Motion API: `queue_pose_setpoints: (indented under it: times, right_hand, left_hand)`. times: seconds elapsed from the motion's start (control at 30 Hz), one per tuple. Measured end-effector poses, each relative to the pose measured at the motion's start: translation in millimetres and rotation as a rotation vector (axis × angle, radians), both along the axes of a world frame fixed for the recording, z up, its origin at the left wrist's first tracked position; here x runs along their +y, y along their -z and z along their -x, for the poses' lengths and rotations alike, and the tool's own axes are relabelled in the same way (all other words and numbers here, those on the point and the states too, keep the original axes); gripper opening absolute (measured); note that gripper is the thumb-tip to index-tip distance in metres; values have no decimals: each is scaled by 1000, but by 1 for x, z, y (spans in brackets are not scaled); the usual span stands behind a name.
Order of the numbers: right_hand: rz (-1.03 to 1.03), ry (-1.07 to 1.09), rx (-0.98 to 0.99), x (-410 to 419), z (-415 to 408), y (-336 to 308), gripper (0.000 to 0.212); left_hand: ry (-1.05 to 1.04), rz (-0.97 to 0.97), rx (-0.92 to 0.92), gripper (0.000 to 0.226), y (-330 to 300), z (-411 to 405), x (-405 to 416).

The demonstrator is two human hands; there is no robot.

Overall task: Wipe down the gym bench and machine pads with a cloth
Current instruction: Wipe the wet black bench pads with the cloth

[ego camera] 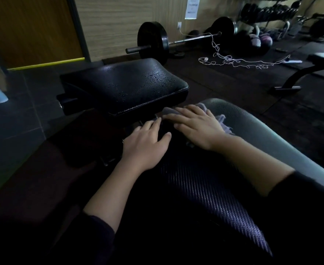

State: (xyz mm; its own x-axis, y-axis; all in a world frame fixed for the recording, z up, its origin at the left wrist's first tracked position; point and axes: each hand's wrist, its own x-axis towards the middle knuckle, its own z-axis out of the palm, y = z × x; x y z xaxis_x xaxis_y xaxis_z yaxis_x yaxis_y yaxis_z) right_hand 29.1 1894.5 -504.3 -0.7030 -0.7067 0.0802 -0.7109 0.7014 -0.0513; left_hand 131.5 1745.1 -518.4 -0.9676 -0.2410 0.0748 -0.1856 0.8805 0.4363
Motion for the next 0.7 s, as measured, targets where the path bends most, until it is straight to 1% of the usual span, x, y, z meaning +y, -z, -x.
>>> queue_pose_setpoints:
  times: [0.1, 0.13, 0.23, 0.3, 0.37, 0.43, 0.5, 0.6, 0.67, 0.7]
  right_hand:
    - [-17, -122, -17, 43, -12, -2, 52]
    - [-23, -108, -47, 55, -3, -6, 51]
    - [-37, 75, -69, 69, 48, -8, 43]
    - [-51, 166, -16, 53, 70, -5, 41]
    - [-53, 188, 9, 20, 69, -3, 41]
    - [-13, 155, -3, -11, 48, -6, 40]
    - [2, 93, -13, -22, 18, -6, 41]
    - [15, -54, -9, 9, -20, 0, 48]
    - [11, -164, -46, 38, -22, -2, 49]
    - [0, -166, -80, 48, -11, -3, 46]
  left_hand:
    - [2, -1, 1, 60, 1, 0, -1]
    - [1, -4, 1, 60, 1, 0, 0]
    - [-6, -9, 9, 60, 1, 0, 1]
    - [-8, -12, 8, 60, 0, 0, 2]
    - [-11, -11, 10, 60, 0, 0, 2]
    - [-10, -8, 13, 60, -1, 0, 2]
    - [-9, 0, 12, 60, 0, 0, 2]
    - [-6, -2, 19, 60, 1, 1, 0]
    - [-10, -5, 29, 60, 2, 1, -1]
    - [-11, -9, 31, 60, 2, 1, -1]
